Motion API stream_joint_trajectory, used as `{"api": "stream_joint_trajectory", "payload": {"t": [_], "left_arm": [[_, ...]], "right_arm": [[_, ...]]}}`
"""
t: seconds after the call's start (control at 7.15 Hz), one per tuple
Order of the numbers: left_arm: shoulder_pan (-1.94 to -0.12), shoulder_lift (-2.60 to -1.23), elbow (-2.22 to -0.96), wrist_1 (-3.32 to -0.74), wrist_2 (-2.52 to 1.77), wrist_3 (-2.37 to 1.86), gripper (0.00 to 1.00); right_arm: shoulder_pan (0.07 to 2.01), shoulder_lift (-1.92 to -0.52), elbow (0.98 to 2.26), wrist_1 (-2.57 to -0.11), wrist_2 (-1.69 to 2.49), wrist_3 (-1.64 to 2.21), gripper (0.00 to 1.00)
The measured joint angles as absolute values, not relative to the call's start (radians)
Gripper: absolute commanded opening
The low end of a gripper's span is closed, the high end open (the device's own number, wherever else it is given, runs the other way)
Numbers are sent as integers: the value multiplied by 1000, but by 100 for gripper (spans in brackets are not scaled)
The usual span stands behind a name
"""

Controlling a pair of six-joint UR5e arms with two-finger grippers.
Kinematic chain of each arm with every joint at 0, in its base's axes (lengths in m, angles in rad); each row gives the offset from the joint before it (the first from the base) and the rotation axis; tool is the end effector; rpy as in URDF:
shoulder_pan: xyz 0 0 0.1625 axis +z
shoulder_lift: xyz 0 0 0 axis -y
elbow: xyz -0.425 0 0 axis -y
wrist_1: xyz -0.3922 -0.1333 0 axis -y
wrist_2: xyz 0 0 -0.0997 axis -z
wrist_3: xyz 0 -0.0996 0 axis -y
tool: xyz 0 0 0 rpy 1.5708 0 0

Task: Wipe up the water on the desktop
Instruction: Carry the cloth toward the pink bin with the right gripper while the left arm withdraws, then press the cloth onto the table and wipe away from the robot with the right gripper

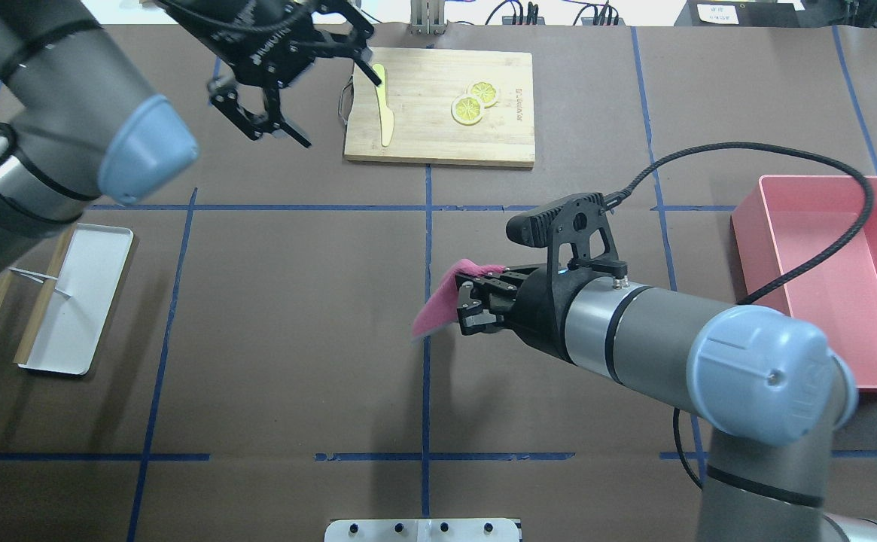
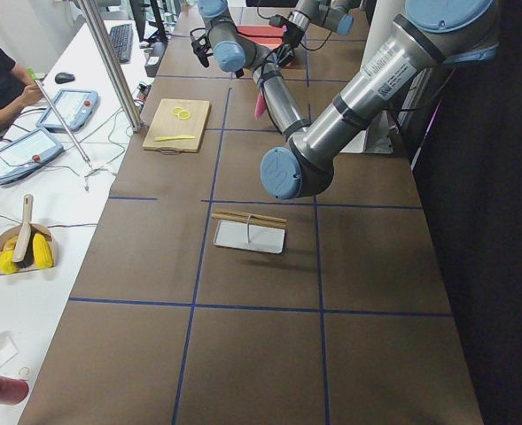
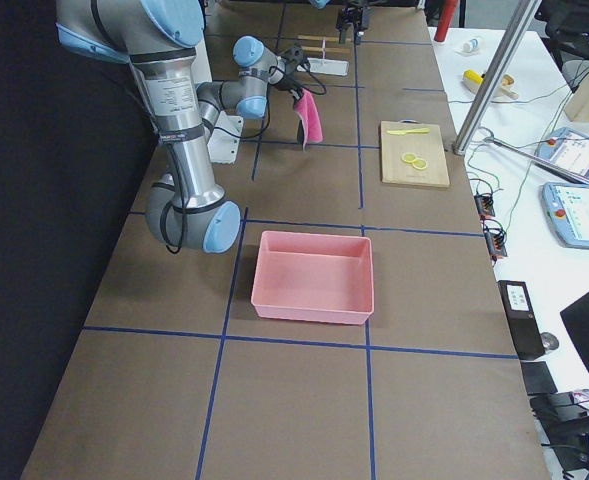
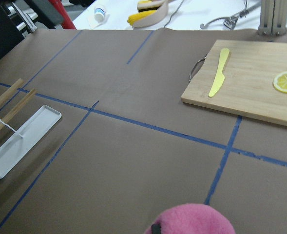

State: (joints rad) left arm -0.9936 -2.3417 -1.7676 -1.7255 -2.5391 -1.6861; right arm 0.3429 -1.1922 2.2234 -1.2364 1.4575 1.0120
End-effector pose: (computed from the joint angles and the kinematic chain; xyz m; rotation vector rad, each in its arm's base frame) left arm 0.2914 -0.5414 0.0790 -0.3395 1.2894 -0.3992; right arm -0.3995 -0.2961 0.1435 0.6801 -1.1866 -0.1038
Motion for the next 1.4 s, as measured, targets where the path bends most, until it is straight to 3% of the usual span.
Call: {"api": "stream_joint_trajectory", "payload": {"t": [0.42,0.84,1.12,1.4], "left_arm": [[-1070,-2235,-1885,-1596,-2474,-1396,100],[-1090,-2083,-2006,-1393,-2311,-1034,100],[-1126,-1945,-2062,-1340,-2255,-830,100],[-1188,-1805,-2077,-1334,-2246,-629,100]], "right_arm": [[387,-1139,2356,-1649,1587,1068,0],[495,-1126,2361,-1821,1874,1075,0],[548,-1124,2290,-1834,2053,1233,0],[567,-1122,2131,-1767,2132,1394,0]]}}
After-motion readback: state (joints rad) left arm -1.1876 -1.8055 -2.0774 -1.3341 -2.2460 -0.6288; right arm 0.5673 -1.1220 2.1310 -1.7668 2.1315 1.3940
